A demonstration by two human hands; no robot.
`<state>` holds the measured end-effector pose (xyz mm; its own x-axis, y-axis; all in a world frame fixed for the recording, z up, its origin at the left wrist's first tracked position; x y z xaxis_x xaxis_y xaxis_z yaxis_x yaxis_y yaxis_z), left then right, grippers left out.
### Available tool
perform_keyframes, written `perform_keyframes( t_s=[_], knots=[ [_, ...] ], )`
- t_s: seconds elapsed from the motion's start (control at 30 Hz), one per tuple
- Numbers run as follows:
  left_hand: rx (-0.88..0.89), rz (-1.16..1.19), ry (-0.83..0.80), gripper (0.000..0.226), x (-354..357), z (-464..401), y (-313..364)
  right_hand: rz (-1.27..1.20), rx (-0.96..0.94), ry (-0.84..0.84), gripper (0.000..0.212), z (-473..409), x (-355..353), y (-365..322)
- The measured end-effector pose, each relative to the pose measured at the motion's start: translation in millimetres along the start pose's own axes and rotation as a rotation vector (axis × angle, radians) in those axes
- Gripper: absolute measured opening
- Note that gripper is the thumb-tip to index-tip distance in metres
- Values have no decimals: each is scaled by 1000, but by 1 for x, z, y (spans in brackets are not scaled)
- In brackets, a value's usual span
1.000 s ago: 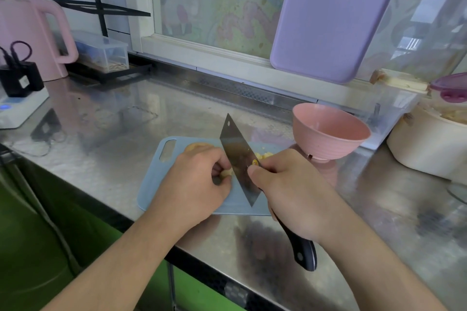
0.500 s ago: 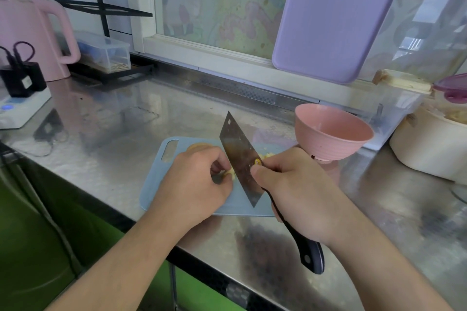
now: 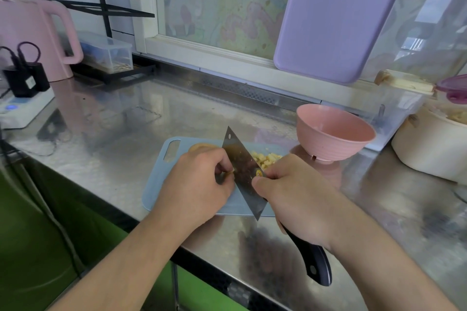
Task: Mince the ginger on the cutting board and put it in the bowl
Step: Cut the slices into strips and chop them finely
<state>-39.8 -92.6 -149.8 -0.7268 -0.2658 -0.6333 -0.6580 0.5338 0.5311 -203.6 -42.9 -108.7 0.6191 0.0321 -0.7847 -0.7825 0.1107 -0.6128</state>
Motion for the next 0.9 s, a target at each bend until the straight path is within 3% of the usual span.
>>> perform_keyframes(
  t_s=[0.9],
  knots=[
    [-112, 9, -11, 18, 0, 0, -6, -152, -95, 28, 47, 2, -8, -4]
  ],
)
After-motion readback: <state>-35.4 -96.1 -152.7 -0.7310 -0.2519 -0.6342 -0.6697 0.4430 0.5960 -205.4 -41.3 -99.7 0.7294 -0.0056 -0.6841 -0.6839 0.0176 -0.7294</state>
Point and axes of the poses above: each hand's wrist, its own z-axis away from the middle knuckle, its own x-axis out of the palm, y = z × x, the point moved 6 cm from there along -z, towards the middle knuckle, and after that the axes turned 5 degrees about x, right-handed, at the moved point
